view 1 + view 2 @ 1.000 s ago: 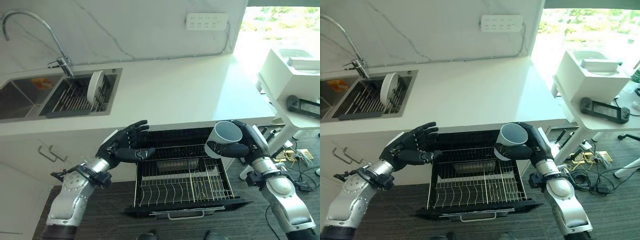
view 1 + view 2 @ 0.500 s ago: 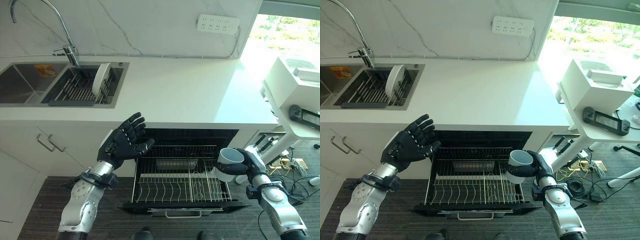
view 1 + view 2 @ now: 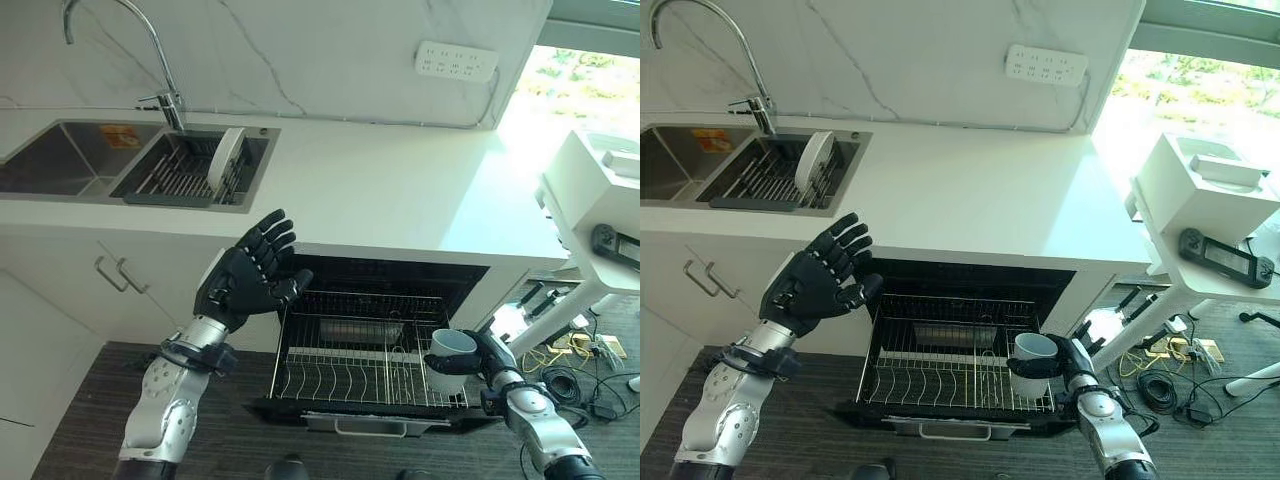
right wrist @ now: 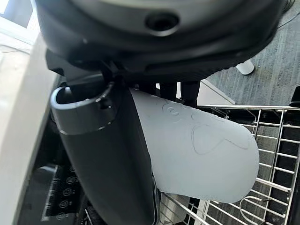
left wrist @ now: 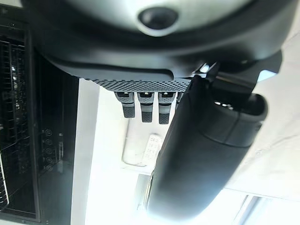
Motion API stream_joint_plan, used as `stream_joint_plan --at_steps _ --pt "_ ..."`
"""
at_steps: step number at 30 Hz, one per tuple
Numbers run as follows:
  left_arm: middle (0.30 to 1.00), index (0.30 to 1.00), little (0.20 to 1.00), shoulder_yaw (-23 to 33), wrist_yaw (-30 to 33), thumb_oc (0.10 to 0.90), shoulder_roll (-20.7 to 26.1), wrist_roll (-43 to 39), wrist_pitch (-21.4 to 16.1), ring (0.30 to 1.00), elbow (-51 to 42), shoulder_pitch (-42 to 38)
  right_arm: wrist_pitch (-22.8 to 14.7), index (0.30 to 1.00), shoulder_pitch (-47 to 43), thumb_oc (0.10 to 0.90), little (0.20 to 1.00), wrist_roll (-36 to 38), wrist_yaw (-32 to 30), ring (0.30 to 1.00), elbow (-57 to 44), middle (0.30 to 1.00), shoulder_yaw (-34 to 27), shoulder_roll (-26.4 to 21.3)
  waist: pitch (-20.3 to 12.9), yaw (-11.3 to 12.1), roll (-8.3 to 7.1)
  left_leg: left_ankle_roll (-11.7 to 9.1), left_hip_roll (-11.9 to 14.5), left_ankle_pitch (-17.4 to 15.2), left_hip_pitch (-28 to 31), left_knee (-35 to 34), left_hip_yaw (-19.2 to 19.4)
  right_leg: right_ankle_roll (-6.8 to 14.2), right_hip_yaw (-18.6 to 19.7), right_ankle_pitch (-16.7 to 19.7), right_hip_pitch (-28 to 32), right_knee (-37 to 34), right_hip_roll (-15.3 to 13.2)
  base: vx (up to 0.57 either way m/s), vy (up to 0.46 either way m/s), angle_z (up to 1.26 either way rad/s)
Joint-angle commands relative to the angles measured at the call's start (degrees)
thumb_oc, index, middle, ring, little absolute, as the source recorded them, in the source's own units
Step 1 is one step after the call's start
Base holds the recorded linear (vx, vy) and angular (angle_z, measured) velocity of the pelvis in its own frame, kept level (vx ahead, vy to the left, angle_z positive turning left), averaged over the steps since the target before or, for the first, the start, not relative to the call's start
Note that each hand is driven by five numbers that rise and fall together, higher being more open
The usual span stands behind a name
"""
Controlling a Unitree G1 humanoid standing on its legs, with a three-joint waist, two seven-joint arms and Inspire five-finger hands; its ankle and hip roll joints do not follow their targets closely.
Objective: Place the dishes in the dishwasher.
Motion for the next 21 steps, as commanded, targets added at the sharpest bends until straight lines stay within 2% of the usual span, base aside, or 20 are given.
stream_joint_plan --at_steps 1,5,9,15,21 --pt "0.900 0.900 0.900 -0.7 -1.9 0.800 1.8 -3.2 -8.5 0.900 -7.0 -6.3 -6.2 0.300 -7.1 0.400 0.300 -0.3 -1.7 0.300 -0.6 0.300 -0.1 -2.2 -3.2 0.5 -0.67 -0.1 1.0 -7.2 2.1 3.1 -0.1 2.1 0.1 -1.8 1.0 -1.1 -0.5 0.00 0.000 0.00" --pt "0.900 0.900 0.900 -1.2 1.5 0.800 2.8 1.2 -11.3 0.900 -7.0 -6.7 -7.0 0.300 -9.4 0.400 0.300 1.5 -1.9 0.300 4.9 0.300 1.2 -3.3 -3.3 1.3 -0.49 -0.2 0.8 -7.2 2.5 3.1 -0.5 1.9 -0.3 -2.0 1.6 -1.1 -0.5 0.04 -0.035 0.02" --pt "0.900 0.900 0.900 -1.9 3.6 0.800 4.4 6.6 -12.2 0.900 -7.2 -7.1 -7.0 0.300 -11.5 0.400 0.300 2.8 -3.0 0.300 10.1 0.300 2.0 -4.5 -3.3 2.3 -0.12 -0.3 0.7 -7.1 2.6 3.1 -1.0 1.8 -0.7 -2.3 2.2 -1.1 -0.4 0.05 -0.036 0.04" --pt "0.900 0.900 0.900 -2.6 6.1 0.800 6.8 8.6 -13.6 0.900 -8.2 -7.3 -8.2 0.300 -13.4 0.400 0.300 5.6 -3.0 0.300 17.3 0.300 2.5 -5.7 -2.8 3.2 0.76 -0.5 0.5 -6.7 2.6 3.1 -1.7 1.6 -1.4 -2.4 2.8 -1.1 -0.5 0.04 -0.023 0.10" --pt "0.900 0.900 0.900 -3.0 7.5 0.800 7.7 8.7 -14.4 0.900 -9.2 -7.6 -8.9 0.300 -14.6 0.400 0.300 5.3 -3.1 0.300 21.0 0.300 3.1 -5.9 -2.3 3.5 1.41 -0.6 0.4 -6.4 2.4 3.1 -2.3 1.5 -1.4 -2.5 2.8 -1.1 -0.5 0.00 -0.004 0.01"
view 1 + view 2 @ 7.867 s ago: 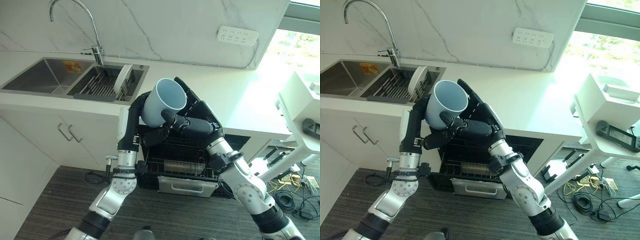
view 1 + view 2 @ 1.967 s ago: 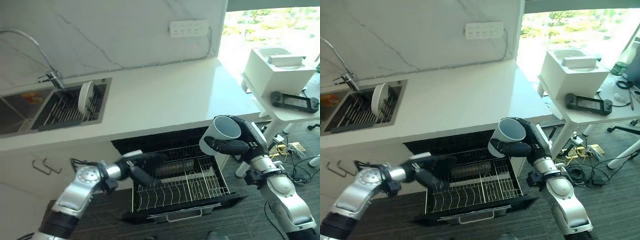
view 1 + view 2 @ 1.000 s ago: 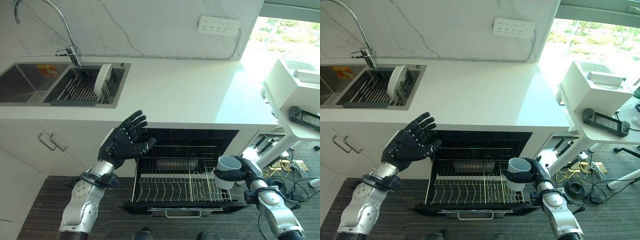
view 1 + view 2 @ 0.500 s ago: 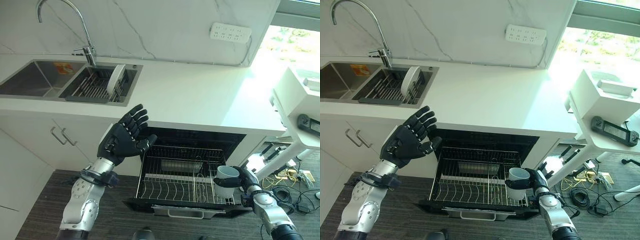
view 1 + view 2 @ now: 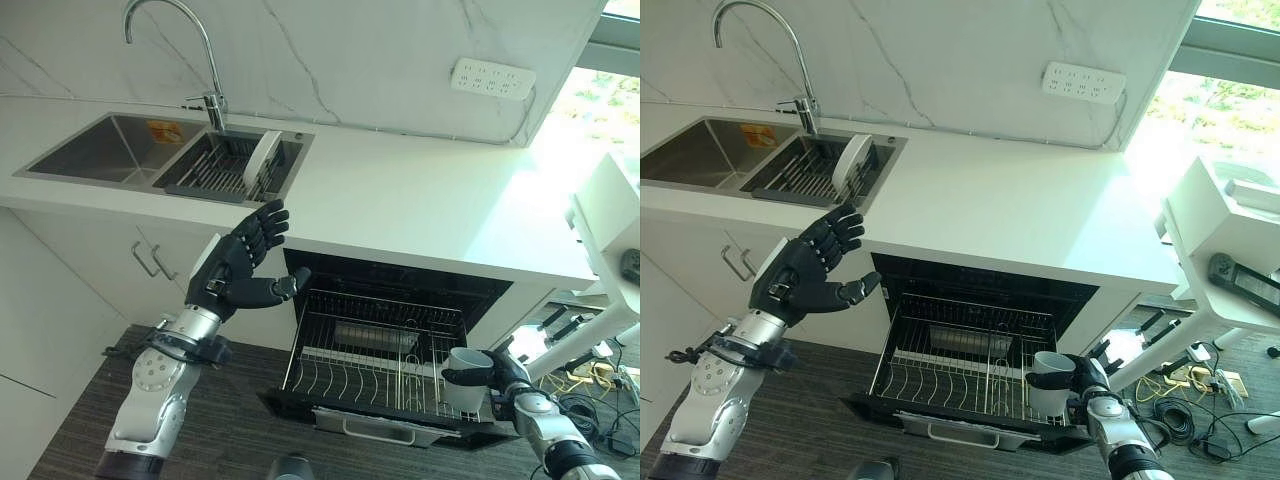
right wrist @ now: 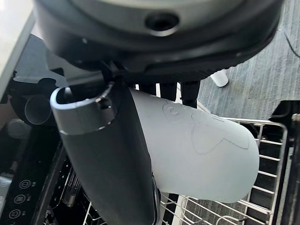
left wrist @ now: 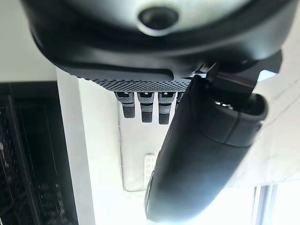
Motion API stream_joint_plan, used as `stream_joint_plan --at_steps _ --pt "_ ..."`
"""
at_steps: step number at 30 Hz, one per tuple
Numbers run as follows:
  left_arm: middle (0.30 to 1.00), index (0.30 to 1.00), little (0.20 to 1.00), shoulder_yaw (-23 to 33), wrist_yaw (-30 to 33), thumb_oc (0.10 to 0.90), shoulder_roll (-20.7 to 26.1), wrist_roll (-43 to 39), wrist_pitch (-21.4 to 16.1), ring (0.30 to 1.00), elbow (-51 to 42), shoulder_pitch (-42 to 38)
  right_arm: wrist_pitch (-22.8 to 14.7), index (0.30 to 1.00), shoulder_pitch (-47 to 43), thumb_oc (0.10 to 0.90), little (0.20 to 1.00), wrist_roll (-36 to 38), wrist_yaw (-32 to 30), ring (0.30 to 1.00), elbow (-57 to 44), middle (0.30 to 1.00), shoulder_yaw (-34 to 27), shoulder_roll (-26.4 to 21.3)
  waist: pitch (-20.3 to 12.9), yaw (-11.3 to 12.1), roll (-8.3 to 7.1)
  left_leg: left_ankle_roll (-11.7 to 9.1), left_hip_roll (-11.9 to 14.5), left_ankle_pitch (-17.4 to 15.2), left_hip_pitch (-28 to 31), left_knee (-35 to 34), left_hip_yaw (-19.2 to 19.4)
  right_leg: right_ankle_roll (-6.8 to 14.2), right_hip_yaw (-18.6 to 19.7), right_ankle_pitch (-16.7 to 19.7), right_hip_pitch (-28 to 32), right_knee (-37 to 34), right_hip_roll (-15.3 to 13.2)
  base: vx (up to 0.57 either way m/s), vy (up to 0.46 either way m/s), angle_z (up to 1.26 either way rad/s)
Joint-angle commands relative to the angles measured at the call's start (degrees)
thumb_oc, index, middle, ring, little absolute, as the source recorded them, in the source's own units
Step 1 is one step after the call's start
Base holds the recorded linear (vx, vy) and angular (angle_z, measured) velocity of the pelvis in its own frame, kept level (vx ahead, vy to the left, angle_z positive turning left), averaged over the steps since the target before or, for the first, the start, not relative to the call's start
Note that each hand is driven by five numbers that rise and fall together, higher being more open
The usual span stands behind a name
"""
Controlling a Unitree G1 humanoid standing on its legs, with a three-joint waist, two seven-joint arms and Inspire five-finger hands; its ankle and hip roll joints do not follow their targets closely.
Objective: Place the dishes in the dishwasher.
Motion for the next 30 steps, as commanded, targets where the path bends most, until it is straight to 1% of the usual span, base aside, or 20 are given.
stream_joint_plan --at_steps 1,2,12,21,22,23,24,25,30 --pt "0.900 0.900 0.900 -0.8 1.9 0.800 1.3 -0.5 -8.1 0.900 -8.3 -6.7 -5.7 0.300 -7.8 0.400 0.300 1.9 -1.6 0.300 0.3 0.300 0.6 -4.8 -2.3 0.0 0.94 -0.7 1.1 -7.2 1.6 3.8 -0.4 1.6 0.6 -2.3 0.8 -1.0 0.0 0.00 0.000 0.00" --pt "0.900 0.900 0.900 -1.3 2.2 0.800 1.4 -0.6 -7.9 0.900 -8.5 -7.2 -6.1 0.300 -8.3 0.400 0.300 1.8 -1.8 0.300 1.5 0.300 0.7 -4.9 -2.1 0.2 1.17 -0.7 1.0 -7.2 1.5 3.8 -0.4 1.7 0.5 -2.2 0.9 -1.0 -0.1 0.02 -0.014 0.05" --pt "0.900 0.900 0.900 -2.3 2.5 0.800 1.3 -1.3 -7.1 0.900 -8.8 -7.8 -6.8 0.300 -10.5 0.400 0.300 2.6 -0.4 0.300 6.5 0.300 1.4 -5.2 -1.9 0.6 1.66 -0.7 0.8 -7.0 1.6 3.8 -1.0 1.5 0.5 -2.6 1.3 -1.0 0.1 0.01 -0.008 0.04" --pt "0.900 0.900 0.900 -2.5 1.9 0.800 1.0 -2.1 -6.6 0.900 -9.8 -8.0 -6.1 0.300 -11.7 0.400 0.300 2.6 -1.0 0.300 8.6 0.300 2.1 -4.2 -1.7 1.3 2.06 -0.7 0.7 -6.8 1.5 3.8 -1.3 1.3 0.2 -2.9 1.5 -1.0 0.1 0.01 0.000 0.00" --pt "0.900 0.900 0.900 -2.6 1.9 0.800 0.8 -2.0 -6.5 0.900 -9.8 -8.1 -6.2 0.352 -11.8 0.435 0.352 2.8 -1.1 0.352 8.7 0.352 2.2 -4.1 -1.7 1.3 2.08 -0.7 0.7 -6.8 1.5 3.8 -1.4 1.3 0.2 -2.9 1.5 -1.0 0.1 0.00 0.000 0.00" --pt "0.900 0.900 0.900 -2.7 2.0 0.800 0.8 -1.8 -6.5 0.900 -9.8 -8.1 -6.3 0.564 -12.0 0.576 0.564 2.9 -1.4 0.564 8.8 0.564 2.2 -4.0 -1.6 1.3 2.09 -0.8 0.8 -6.8 1.4 3.8 -1.3 1.3 0.2 -2.9 1.5 -1.0 0.1 0.00 0.000 0.00" --pt "0.900 0.900 0.900 -2.9 2.0 0.800 0.8 -1.9 -6.4 0.900 -9.7 -8.2 -6.4 0.862 -12.3 0.775 0.862 3.0 -1.5 0.862 8.9 0.862 2.2 -4.0 -1.6 1.4 2.15 -0.8 0.8 -6.7 1.4 3.8 -1.4 1.2 0.2 -3.0 1.6 -1.0 0.2 0.00 0.000 0.00" --pt "0.900 0.900 0.900 -3.0 2.0 0.800 0.8 -2.1 -6.3 0.900 -9.6 -8.2 -6.4 0.900 -12.5 0.800 0.900 3.1 -1.5 0.900 9.0 0.900 2.3 -4.0 -1.6 1.4 2.19 -0.8 0.8 -6.7 1.5 3.8 -1.4 1.2 0.2 -3.0 1.6 -1.0 0.2 0.00 0.000 0.00" --pt "0.900 0.900 0.900 -3.2 1.4 0.800 0.3 -2.0 -6.2 0.900 -9.4 -7.7 -5.7 0.900 -12.7 0.800 0.900 2.9 -1.9 0.900 7.4 0.900 2.3 -3.8 -1.5 1.5 2.19 -0.8 0.8 -6.6 1.5 3.8 -1.5 1.1 0.1 -3.1 1.8 -1.0 0.2 0.00 0.000 0.00"
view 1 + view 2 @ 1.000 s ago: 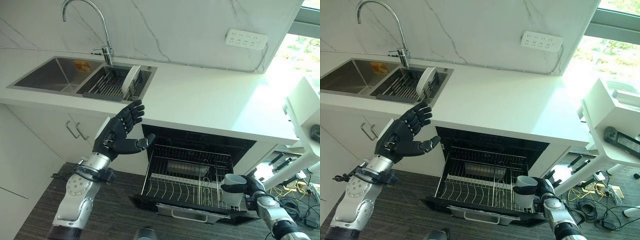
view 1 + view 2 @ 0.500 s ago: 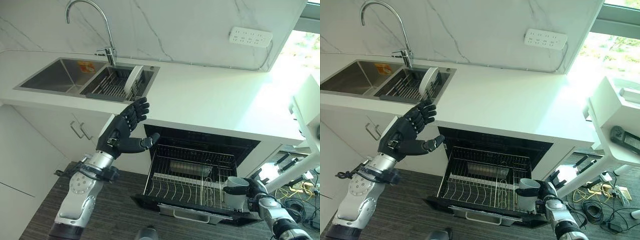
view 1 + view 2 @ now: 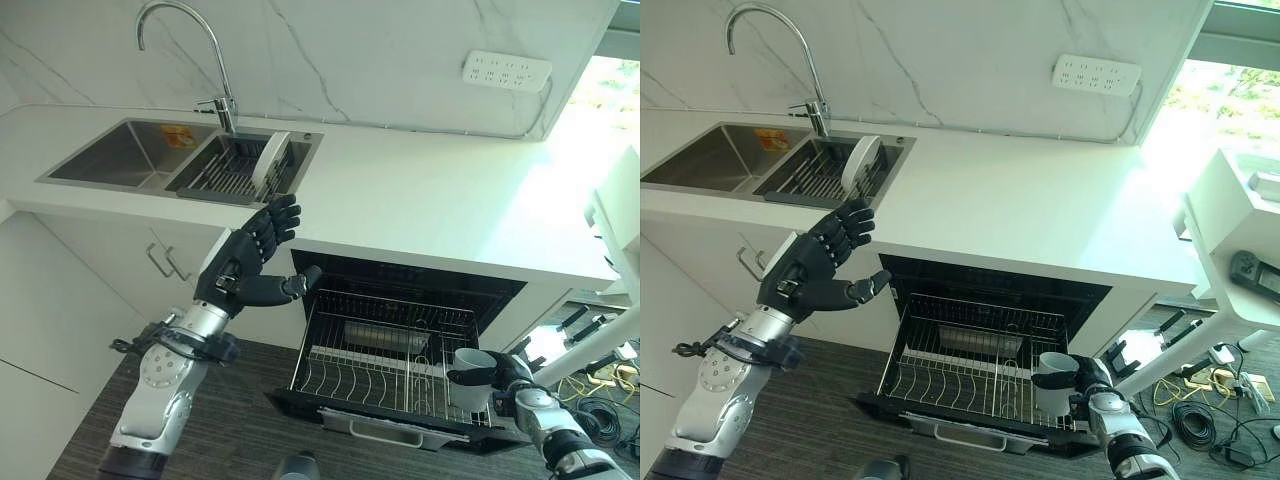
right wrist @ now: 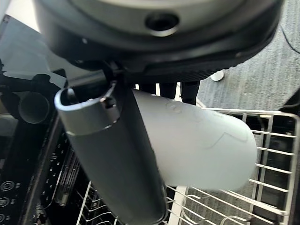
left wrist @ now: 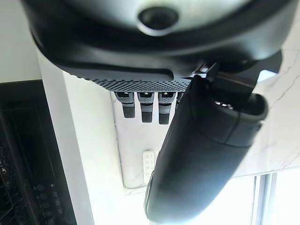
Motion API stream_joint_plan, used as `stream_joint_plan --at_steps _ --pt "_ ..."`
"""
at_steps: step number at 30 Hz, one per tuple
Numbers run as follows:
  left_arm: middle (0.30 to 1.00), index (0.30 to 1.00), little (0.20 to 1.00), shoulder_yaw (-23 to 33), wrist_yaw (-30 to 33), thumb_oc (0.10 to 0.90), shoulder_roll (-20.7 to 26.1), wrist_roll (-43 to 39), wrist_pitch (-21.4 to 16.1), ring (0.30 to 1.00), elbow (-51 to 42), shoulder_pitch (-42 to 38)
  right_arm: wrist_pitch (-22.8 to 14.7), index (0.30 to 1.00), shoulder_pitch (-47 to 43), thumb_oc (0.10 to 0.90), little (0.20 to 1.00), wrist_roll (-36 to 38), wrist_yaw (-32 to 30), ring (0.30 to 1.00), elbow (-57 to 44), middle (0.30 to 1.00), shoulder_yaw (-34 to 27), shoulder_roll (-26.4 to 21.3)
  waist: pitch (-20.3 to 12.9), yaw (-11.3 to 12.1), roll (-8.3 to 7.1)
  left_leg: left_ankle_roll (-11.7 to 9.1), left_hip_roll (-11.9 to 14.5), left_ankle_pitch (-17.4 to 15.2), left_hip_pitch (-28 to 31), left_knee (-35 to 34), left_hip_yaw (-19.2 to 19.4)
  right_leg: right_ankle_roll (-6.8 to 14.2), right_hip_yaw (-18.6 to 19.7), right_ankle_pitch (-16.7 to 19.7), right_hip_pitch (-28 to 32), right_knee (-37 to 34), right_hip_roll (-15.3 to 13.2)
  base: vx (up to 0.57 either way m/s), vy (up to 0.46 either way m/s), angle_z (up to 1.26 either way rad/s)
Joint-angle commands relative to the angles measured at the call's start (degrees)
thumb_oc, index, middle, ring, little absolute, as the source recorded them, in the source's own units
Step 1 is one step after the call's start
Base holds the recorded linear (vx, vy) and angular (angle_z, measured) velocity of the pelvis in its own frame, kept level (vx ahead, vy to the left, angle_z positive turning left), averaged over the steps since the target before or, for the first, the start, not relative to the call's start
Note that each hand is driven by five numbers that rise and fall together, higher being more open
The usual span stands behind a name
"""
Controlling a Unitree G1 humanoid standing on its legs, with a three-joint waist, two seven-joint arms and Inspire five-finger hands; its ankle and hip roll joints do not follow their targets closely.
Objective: Place the dishes in the dishwasher.
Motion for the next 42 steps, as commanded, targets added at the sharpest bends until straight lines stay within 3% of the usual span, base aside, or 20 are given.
stream_joint_plan --at_steps 1,9,14,17,18,20,21,23,24,26,28,35,42 --pt "0.900 0.900 0.900 0.4 0.4 0.800 0.1 -2.1 -5.8 0.900 -8.1 -6.4 -3.6 0.900 -6.9 0.800 0.900 1.1 -1.6 0.900 -1.9 0.900 0.6 -3.8 -2.3 1.0 -0.10 -0.8 1.4 -7.1 0.6 4.7 -0.3 1.0 1.4 -2.6 0.2 -0.6 0.3 0.00 0.000 0.00" --pt "0.900 0.900 0.900 -0.2 -0.1 0.800 0.2 -1.8 -5.3 0.900 -7.6 -6.6 0.2 0.900 -8.3 0.800 0.900 -0.3 -0.7 0.900 -4.4 0.900 1.5 -5.2 -2.2 1.0 -0.73 -0.8 1.5 -7.2 1.1 4.7 -0.3 0.9 1.6 -2.8 0.7 -0.6 0.7 0.00 0.000 0.00" --pt "0.900 0.900 0.900 0.1 -0.2 0.800 0.5 -1.7 -5.1 0.900 -7.3 -6.4 5.8 0.900 -8.2 0.800 0.900 -2.6 2.3 0.900 -8.0 0.900 2.8 -6.6 -2.2 0.8 -1.38 -0.8 1.4 -7.2 1.2 4.7 -0.2 0.9 1.6 -2.9 0.8 -0.6 0.8 0.00 0.000 0.00" --pt "0.900 0.900 0.900 0.3 -0.5 0.800 0.7 -1.9 -4.8 0.900 -7.2 -6.5 10.0 0.900 -8.1 0.800 0.900 0.5 5.1 0.900 -8.8 0.900 2.9 -7.0 -2.2 0.8 -1.68 -0.9 1.5 -7.2 1.3 4.7 -0.1 0.9 1.6 -2.9 0.9 -0.6 0.9 0.00 0.000 0.00" --pt "0.900 0.900 0.900 0.3 -0.7 0.800 0.8 -1.9 -4.8 0.900 -7.0 -6.6 13.3 0.900 -8.1 0.800 0.900 4.8 7.2 0.900 -8.8 0.900 2.8 -7.0 -2.1 0.8 -1.83 -0.9 1.6 -7.2 1.3 4.7 0.0 1.0 1.6 -2.9 1.0 -0.6 0.9 0.00 0.000 0.00" --pt "0.900 0.900 0.900 0.4 -0.7 0.800 0.8 -1.9 -4.5 0.900 -6.7 -7.2 16.1 0.900 -8.0 0.800 0.900 9.9 6.7 0.900 -7.7 0.900 1.3 -5.9 -2.0 0.7 -1.97 -1.0 1.6 -7.2 1.4 4.7 0.1 0.9 1.5 -2.9 1.1 -0.6 1.0 0.00 0.000 0.00" --pt "0.900 0.900 0.900 0.3 -0.5 0.800 0.9 -2.0 -4.4 0.900 -6.5 -7.6 16.0 0.900 -8.1 0.800 0.900 13.6 6.6 0.900 -7.3 0.900 0.6 -5.5 -2.0 0.7 -1.97 -0.9 1.6 -7.2 1.5 4.7 0.0 0.9 1.5 -3.0 1.2 -0.6 1.1 0.00 0.000 0.00" --pt "0.900 0.900 0.900 -0.2 0.0 0.800 0.8 -1.8 -4.7 0.900 -5.8 -8.0 15.1 0.900 -8.5 0.800 0.900 6.7 3.2 0.900 -7.2 0.900 0.1 -4.3 -2.2 0.5 -1.89 -0.9 1.5 -7.4 1.6 4.7 0.2 0.7 1.9 -3.1 1.1 -0.6 1.3 0.00 0.000 0.00" --pt "0.900 0.900 0.900 -0.4 0.3 0.800 0.6 -1.6 -4.7 0.900 -5.7 -8.1 15.2 0.900 -8.6 0.800 0.900 10.0 4.1 0.900 -7.5 0.900 0.1 -4.1 -2.3 0.4 -1.86 -0.9 1.6 -7.4 1.6 4.7 0.1 0.7 2.0 -3.1 1.1 -0.6 1.3 0.00 0.000 0.00" --pt "0.900 0.900 0.900 -0.8 0.9 0.800 0.1 -1.1 -4.4 0.900 -5.7 -8.3 15.0 0.900 -8.5 0.800 0.900 5.5 1.2 0.900 -8.2 0.900 0.0 -3.3 -2.5 0.2 -1.73 -0.9 1.6 -7.5 1.6 4.7 0.4 0.7 2.3 -3.2 1.0 -0.6 1.4 0.01 0.021 -0.04" --pt "0.900 0.900 0.900 -0.9 1.3 0.800 0.1 -1.1 -4.6 0.900 -5.8 -7.9 15.2 0.900 -7.7 0.800 0.900 9.4 2.1 0.900 -9.1 0.900 0.4 -3.7 -2.7 0.1 -1.70 -0.9 1.6 -7.5 1.7 4.7 0.4 0.7 2.4 -3.3 1.1 -0.6 1.4 0.00 0.010 -0.02" --pt "0.900 0.900 0.900 -0.9 0.8 0.800 0.0 -1.3 -4.6 0.900 -6.1 -7.1 13.7 0.900 -6.7 0.800 0.900 7.7 0.8 0.900 -8.3 0.900 -0.4 -3.6 -3.2 0.3 -1.70 -0.8 1.6 -7.8 1.9 4.7 0.6 0.7 2.1 -3.7 1.4 -0.6 1.4 0.00 0.000 0.00" --pt "0.900 0.900 0.900 -0.9 0.7 0.800 0.3 -1.6 -4.6 0.900 -6.2 -6.5 13.6 0.900 -7.2 0.800 0.900 -0.9 -2.1 0.900 -10.7 0.900 1.5 -4.8 -3.5 0.4 -1.78 -0.7 1.5 -7.8 1.8 4.7 0.6 0.7 2.2 -3.8 1.4 -0.6 1.5 0.00 0.000 0.00"
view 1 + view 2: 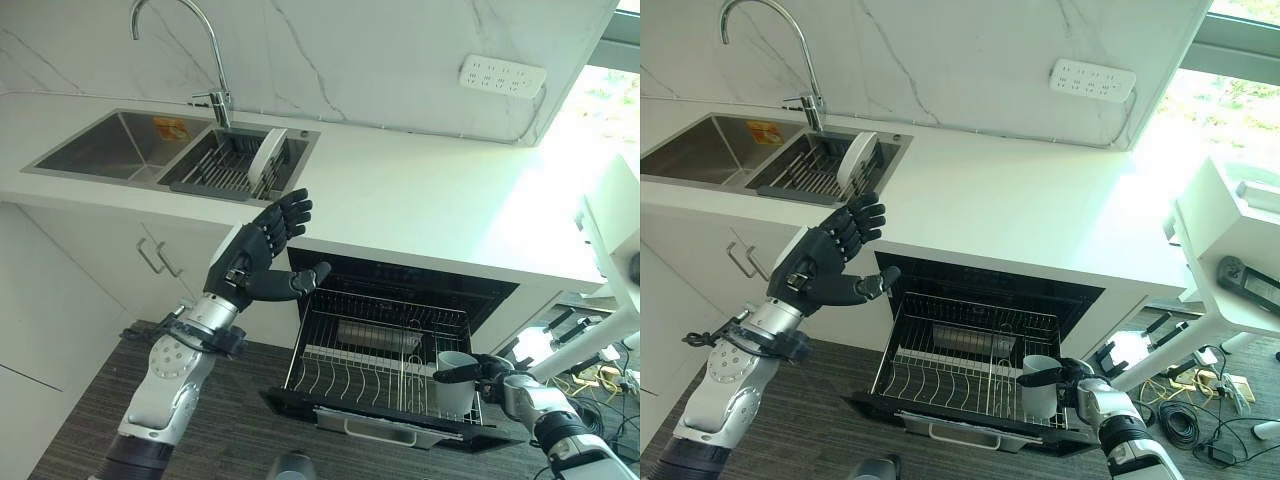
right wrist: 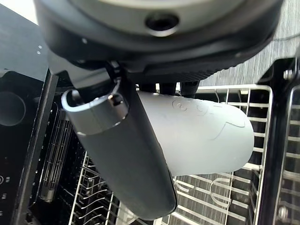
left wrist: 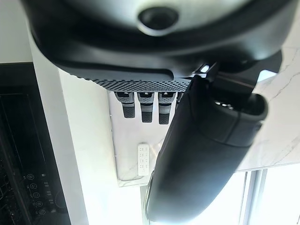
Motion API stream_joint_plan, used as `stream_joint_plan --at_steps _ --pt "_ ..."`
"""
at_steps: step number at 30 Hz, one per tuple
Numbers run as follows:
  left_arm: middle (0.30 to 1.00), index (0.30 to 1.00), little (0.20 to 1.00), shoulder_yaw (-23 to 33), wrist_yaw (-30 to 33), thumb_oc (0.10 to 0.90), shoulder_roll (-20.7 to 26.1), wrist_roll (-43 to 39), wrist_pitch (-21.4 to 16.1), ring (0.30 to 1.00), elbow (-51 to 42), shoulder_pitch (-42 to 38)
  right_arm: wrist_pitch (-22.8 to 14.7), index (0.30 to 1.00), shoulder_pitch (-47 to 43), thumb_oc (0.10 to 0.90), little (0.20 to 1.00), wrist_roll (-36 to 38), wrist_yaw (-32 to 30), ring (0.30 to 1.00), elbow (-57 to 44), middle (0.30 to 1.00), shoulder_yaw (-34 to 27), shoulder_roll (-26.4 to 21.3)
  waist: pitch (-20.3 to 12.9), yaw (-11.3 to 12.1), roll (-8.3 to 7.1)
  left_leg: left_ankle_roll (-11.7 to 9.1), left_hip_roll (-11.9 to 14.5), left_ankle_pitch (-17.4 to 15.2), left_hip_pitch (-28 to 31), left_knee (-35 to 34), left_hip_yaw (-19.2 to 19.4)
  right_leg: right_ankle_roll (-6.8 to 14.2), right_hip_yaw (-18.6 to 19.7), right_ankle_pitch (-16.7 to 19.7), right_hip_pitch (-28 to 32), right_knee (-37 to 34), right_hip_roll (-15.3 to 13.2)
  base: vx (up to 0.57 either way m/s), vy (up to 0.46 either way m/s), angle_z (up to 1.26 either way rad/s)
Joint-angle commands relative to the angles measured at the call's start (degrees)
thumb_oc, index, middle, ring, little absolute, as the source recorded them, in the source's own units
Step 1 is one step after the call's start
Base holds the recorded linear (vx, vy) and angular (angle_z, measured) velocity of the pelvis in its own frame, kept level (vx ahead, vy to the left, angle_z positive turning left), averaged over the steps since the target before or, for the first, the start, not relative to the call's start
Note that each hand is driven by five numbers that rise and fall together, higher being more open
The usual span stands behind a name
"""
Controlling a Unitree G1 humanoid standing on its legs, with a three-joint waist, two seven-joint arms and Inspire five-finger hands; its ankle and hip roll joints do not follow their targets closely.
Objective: Place the dishes in the dishwasher.
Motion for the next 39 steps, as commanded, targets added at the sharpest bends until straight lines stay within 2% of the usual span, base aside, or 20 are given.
stream_joint_plan --at_steps 1,3,5,6,8,10,11,13,15,17,18,19,22,23,32,33,34,36,37,39 --pt "0.900 0.900 0.900 0.3 0.6 0.800 0.1 -1.4 -5.2 0.900 -6.7 -3.4 -3.7 0.900 -5.2 0.800 0.900 -6.7 -3.9 0.900 -3.5 0.900 0.7 -5.1 -4.5 0.7 0.05 -0.7 1.2 -7.5 0.6 4.4 0.3 0.7 1.9 -4.2 -0.1 -0.1 1.0 0.00 0.000 0.00" --pt "0.900 0.900 0.900 0.3 0.5 0.800 0.3 -1.6 -5.5 0.900 -6.6 -3.1 -2.5 0.900 -5.3 0.800 0.900 -2.6 -3.0 0.900 -5.1 0.900 1.4 -5.7 -4.6 0.7 -0.02 -0.7 1.2 -7.5 0.6 4.4 0.3 0.8 1.9 -4.2 -0.1 -0.1 1.0 0.00 0.000 0.00" --pt "0.900 0.900 0.900 0.3 0.3 0.800 0.2 -1.5 -5.6 0.900 -6.4 -3.2 -2.3 0.900 -5.1 0.800 0.900 -5.7 -3.8 0.900 -5.4 0.900 1.0 -5.2 -4.6 0.6 -0.04 -0.7 1.1 -7.6 0.6 4.4 0.4 0.7 2.0 -4.3 -0.1 -0.1 1.0 0.00 0.000 0.00" --pt "0.900 0.900 0.900 0.3 0.3 0.800 0.3 -1.7 -5.8 0.900 -6.4 -3.0 -2.1 0.900 -4.9 0.800 0.900 0.7 -2.3 0.900 -6.2 0.900 1.0 -5.4 -4.6 0.6 -0.05 -0.7 1.2 -7.5 0.6 4.4 0.4 0.7 1.9 -4.3 -0.1 -0.1 1.0 0.00 0.000 0.00" --pt "0.900 0.900 0.900 0.3 0.4 0.800 0.3 -1.8 -6.0 0.900 -6.1 -3.2 -2.6 0.900 -4.2 0.800 0.900 -2.4 -3.4 0.900 -6.2 0.900 0.4 -4.5 -4.7 0.5 0.03 -0.7 1.1 -7.6 0.6 4.4 0.4 0.7 2.0 -4.3 -0.1 -0.1 1.0 0.00 0.000 0.00" --pt "0.900 0.900 0.900 0.1 0.6 0.800 0.1 -1.4 -6.0 0.900 -6.0 -3.3 -1.8 0.900 -3.9 0.800 0.900 6.8 -1.2 0.900 -7.2 0.900 0.2 -4.3 -4.6 0.3 0.00 -0.7 1.2 -7.5 0.6 4.4 0.5 0.6 2.0 -4.3 -0.1 -0.1 1.0 0.00 0.000 0.00" --pt "0.900 0.900 0.900 0.3 0.2 0.800 -0.1 -1.5 -6.0 0.900 -5.5 -3.4 -2.9 0.900 -3.5 0.800 0.900 0.2 -3.0 0.900 -6.2 0.900 -0.8 -3.3 -4.7 0.2 0.10 -0.7 1.2 -7.6 0.7 4.4 0.6 0.5 2.1 -4.4 -0.1 -0.1 1.1 0.00 0.000 0.00" --pt "0.900 0.900 0.900 0.6 0.1 0.800 -0.1 -1.6 -5.9 0.900 -5.6 -3.3 -3.9 0.900 -2.9 0.800 0.900 7.0 -0.8 0.900 -6.2 0.900 -1.1 -3.9 -4.9 0.1 0.11 -0.7 1.3 -7.7 0.8 4.4 0.6 0.6 2.1 -4.5 0.0 -0.1 1.1 0.00 0.000 0.00" --pt "0.900 0.900 0.900 0.4 0.4 0.800 -0.2 -1.6 -5.7 0.900 -5.5 -3.4 -5.6 0.900 -2.7 0.800 0.900 0.6 -3.9 0.900 -6.1 0.900 -1.9 -3.2 -5.1 0.1 0.15 -0.7 1.1 -7.9 0.8 4.4 0.6 0.5 2.3 -4.6 -0.1 -0.1 1.3 0.00 0.000 0.00" --pt "0.900 0.900 0.900 0.4 0.4 0.800 -0.6 -1.2 -6.1 0.900 -5.4 -2.8 -6.0 0.900 -2.2 0.800 0.900 5.6 -1.9 0.900 -7.8 0.900 -2.1 -2.9 -5.2 0.0 0.17 -0.6 1.1 -7.9 0.8 4.4 0.5 0.5 2.4 -4.8 -0.1 -0.1 1.2 0.00 0.000 0.00" --pt "0.900 0.900 0.900 0.6 -0.2 0.800 -0.7 -1.4 -6.5 0.900 -4.9 -2.6 -6.9 0.331 -1.8 0.420 0.331 3.0 -1.6 0.331 -7.7 0.331 -2.3 -2.8 -5.2 0.1 0.16 -0.6 1.1 -8.0 0.8 4.4 0.6 0.5 2.3 -4.9 0.0 -0.1 1.2 0.00 0.000 0.00" --pt "0.900 0.900 0.900 0.7 -0.4 0.800 -0.7 -1.5 -6.4 0.900 -5.2 -2.4 -7.6 0.300 -1.7 0.400 0.300 1.5 -1.7 0.300 -7.8 0.300 -1.8 -3.3 -5.4 0.1 0.16 -0.7 1.2 -8.0 0.9 4.4 0.7 0.5 2.2 -4.9 0.0 -0.1 1.1 0.00 0.000 0.00" --pt "0.900 0.900 0.900 0.8 -0.1 0.800 -0.5 -1.6 -5.6 0.900 -6.0 -2.3 -6.9 0.300 -1.6 0.400 0.300 2.5 -2.2 0.300 -7.8 0.300 -1.6 -3.7 -5.5 0.2 0.09 -0.6 1.2 -8.0 0.8 4.4 0.7 0.4 2.1 -5.0 0.1 -0.1 1.1 0.00 0.000 0.00" --pt "0.900 0.900 0.900 0.8 -0.2 0.800 -0.5 -1.6 -5.6 0.900 -6.0 -2.3 -6.8 0.900 -1.7 0.800 0.900 2.7 -1.7 0.900 -7.7 0.900 -1.6 -3.7 -5.5 0.2 0.09 -0.6 1.2 -8.0 0.9 4.4 0.7 0.4 2.1 -5.0 0.1 -0.1 1.1 0.00 0.000 0.00" --pt "0.900 0.900 0.900 1.4 -0.3 0.800 -0.3 -1.4 -5.0 0.900 -6.5 -1.9 -5.6 0.900 -2.1 0.800 0.900 -2.1 -1.0 0.900 -11.5 0.900 -0.6 -5.0 -5.7 0.0 -0.23 -0.6 1.4 -7.9 0.7 4.4 0.7 0.3 2.1 -5.2 0.1 -0.1 1.2 0.00 0.001 -0.01" --pt "0.900 0.900 0.900 1.5 -0.2 0.800 -0.2 -1.5 -5.3 0.900 -6.3 -1.8 -5.4 0.900 -2.1 0.800 0.900 -8.7 -3.0 0.900 -12.3 0.900 -0.6 -5.3 -5.7 -0.2 -0.24 -0.6 1.4 -7.9 0.7 4.4 0.9 0.3 2.2 -5.2 0.0 -0.1 1.2 0.00 0.000 0.00" --pt "0.900 0.900 0.900 1.7 -0.5 0.800 0.1 -1.9 -5.4 0.900 -6.2 -1.7 -3.1 0.900 -2.3 0.800 0.900 -9.1 -1.7 0.900 -12.1 0.900 0.1 -6.1 -5.7 -0.2 -0.27 -0.6 1.3 -8.1 0.8 4.4 1.0 0.5 2.6 -5.1 0.0 -0.1 1.3 -0.05 0.008 -0.01" --pt "0.900 0.900 0.900 1.1 0.0 0.800 -0.3 -1.4 -6.4 0.900 -5.7 -1.7 -2.3 0.900 -1.1 0.800 0.900 -9.2 -5.7 0.900 -12.9 0.900 0.0 -4.2 -5.5 -0.4 -0.28 -0.7 1.4 -7.9 0.6 4.4 1.2 0.5 2.5 -4.9 -0.3 -0.1 1.2 -0.04 0.010 -0.01" --pt "0.900 0.900 0.900 0.9 0.2 0.800 -0.6 -1.2 -7.1 0.900 -5.7 -1.1 -2.6 0.900 0.0 0.800 0.900 4.0 -2.2 0.900 -13.6 0.900 -0.6 -3.0 -5.4 -0.6 -0.12 -0.4 1.2 -8.0 0.8 4.4 1.1 0.3 2.7 -5.0 -0.2 -0.1 1.4 0.00 0.000 0.00" --pt "0.900 0.900 0.900 1.0 -0.2 0.800 -1.0 -1.2 -7.1 0.900 -5.0 -1.4 -4.5 0.900 0.9 0.800 0.900 -2.1 -3.5 0.900 -12.2 0.900 -1.3 -2.1 -5.5 -0.6 -0.06 -0.4 1.2 -8.2 0.9 4.4 1.2 0.4 2.9 -5.0 -0.2 -0.1 1.4 0.00 0.006 -0.02"
